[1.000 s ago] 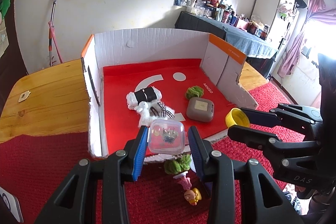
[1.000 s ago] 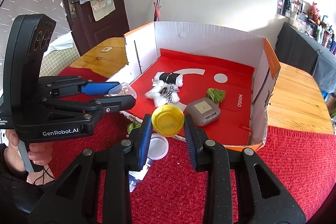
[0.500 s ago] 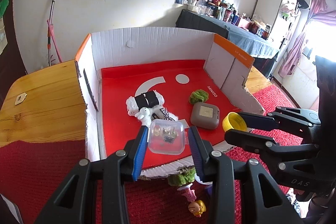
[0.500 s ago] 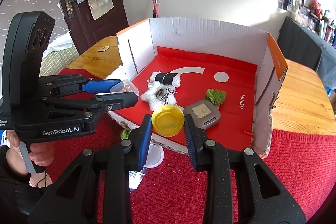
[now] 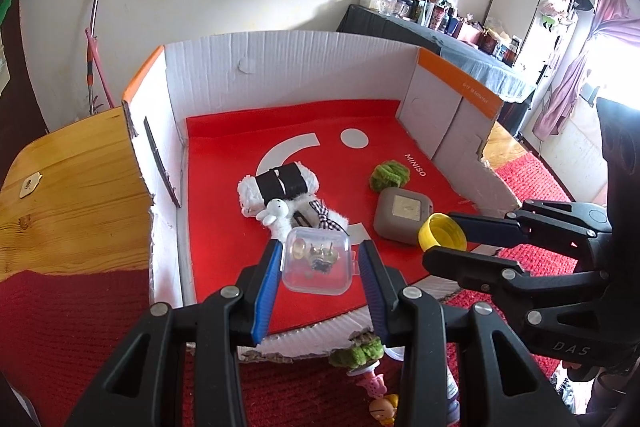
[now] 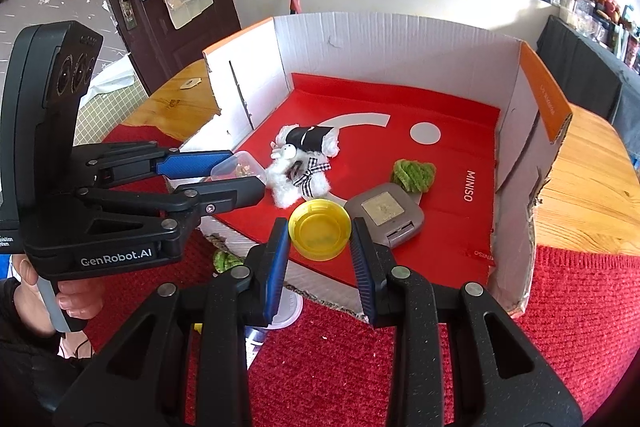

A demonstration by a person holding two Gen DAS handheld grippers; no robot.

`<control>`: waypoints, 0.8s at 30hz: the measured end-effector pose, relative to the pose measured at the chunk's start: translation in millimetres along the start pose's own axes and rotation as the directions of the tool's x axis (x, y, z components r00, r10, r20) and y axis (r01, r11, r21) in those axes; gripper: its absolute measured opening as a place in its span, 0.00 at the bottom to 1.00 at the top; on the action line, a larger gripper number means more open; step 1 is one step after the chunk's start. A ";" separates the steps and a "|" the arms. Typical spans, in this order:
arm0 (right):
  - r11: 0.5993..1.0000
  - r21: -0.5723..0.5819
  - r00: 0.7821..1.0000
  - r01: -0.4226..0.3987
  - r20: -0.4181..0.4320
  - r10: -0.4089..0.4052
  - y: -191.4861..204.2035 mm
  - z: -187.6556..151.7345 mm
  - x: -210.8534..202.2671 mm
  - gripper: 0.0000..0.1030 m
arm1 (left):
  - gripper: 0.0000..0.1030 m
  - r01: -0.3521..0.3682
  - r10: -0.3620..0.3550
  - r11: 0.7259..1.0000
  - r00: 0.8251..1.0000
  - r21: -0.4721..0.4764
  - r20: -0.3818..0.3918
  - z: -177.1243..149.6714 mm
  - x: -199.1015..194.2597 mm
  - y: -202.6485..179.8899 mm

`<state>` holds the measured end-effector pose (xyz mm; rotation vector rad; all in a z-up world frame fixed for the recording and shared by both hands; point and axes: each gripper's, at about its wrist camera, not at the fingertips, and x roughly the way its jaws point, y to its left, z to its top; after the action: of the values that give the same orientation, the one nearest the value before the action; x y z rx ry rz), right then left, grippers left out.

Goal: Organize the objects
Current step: 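Carry the clear box into the box with the left gripper while the right carries the yellow lid, then lower the clear box onto the mat and open the left gripper while the right gripper releases the yellow lid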

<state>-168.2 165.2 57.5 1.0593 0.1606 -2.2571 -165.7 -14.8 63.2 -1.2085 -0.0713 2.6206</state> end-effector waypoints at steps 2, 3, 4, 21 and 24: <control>1.000 0.007 1.000 -0.009 -0.011 0.009 -1.9 0.8 2.9 0.28 | 0.40 -0.003 0.003 1.000 1.000 0.001 -0.012 0.1 4.1 1.2; 1.000 0.015 1.000 -0.021 -0.022 0.022 -3.4 1.5 5.2 0.28 | 0.40 -0.002 0.002 1.000 1.000 0.000 -0.017 0.1 5.6 1.7; 0.999 0.021 0.999 -0.028 -0.030 0.029 -4.6 2.0 7.1 0.28 | 0.40 0.001 -0.001 1.000 1.000 -0.001 -0.026 0.0 7.9 2.2; 0.998 0.037 0.990 -0.056 -0.131 0.060 -12.2 7.4 33.8 0.28 | 0.40 0.021 -0.022 1.000 0.995 -0.017 -0.096 1.8 29.9 13.3; 0.998 0.036 0.988 -0.060 -0.140 0.064 -11.3 8.9 36.1 0.28 | 0.40 0.028 -0.031 0.999 0.993 -0.025 -0.111 2.1 33.7 15.6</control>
<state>-198.0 153.2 35.5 1.2250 0.1490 -2.1363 -191.6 -21.3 37.3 -1.3487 -0.0984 2.5286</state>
